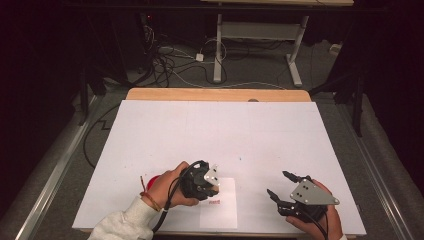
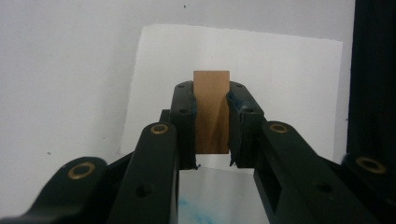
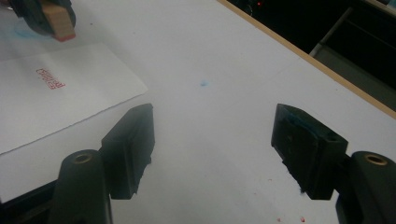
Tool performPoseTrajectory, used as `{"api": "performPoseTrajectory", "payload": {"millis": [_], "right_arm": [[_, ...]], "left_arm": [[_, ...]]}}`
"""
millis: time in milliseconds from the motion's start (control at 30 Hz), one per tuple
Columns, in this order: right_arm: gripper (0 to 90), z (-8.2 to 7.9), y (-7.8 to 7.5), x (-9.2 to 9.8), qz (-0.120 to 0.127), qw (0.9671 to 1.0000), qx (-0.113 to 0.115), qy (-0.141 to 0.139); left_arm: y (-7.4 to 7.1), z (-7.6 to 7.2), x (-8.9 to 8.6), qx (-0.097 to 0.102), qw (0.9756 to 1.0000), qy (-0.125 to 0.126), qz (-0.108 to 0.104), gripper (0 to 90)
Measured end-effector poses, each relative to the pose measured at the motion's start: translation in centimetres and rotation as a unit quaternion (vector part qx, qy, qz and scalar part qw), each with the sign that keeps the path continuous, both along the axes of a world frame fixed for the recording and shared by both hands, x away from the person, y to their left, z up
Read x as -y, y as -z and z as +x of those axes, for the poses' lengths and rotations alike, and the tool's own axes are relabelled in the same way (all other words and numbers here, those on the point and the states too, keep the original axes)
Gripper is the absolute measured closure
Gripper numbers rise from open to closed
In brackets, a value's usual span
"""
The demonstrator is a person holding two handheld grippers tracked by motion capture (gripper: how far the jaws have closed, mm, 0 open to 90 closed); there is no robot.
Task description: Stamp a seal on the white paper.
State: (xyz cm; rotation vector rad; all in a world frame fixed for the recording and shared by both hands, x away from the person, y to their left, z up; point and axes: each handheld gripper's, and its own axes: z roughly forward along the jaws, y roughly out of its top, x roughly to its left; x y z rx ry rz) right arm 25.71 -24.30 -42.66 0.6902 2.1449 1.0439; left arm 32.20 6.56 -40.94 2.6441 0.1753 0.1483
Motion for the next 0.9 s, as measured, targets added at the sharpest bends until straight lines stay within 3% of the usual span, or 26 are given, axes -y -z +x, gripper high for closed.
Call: {"api": "performPoseTrajectory", "payload": {"millis": [233,467,633,900], "right_arm": [[30.9,0.0,0.0,0.1,0.002,1.0,0.001,0.001],[31.0,0.0,-0.1,0.2,0.002,1.0,0.003,0.001],[31.0,0.1,-0.1,0.2,0.003,1.0,0.003,0.003],[31.1,0.1,-0.1,0.3,0.004,1.0,0.004,0.004]], "left_arm": [[-1.2,-0.3,-1.1,0.025,0.9994,-0.011,-0.022,73.8],[-1.9,-0.3,-2.4,0.059,0.9965,-0.03,-0.05,73.7],[-2.1,-0.3,-3.1,0.065,0.9955,-0.034,-0.061,73.7],[-1.8,-0.3,-4.2,0.061,0.9954,-0.045,-0.059,73.8]]}}
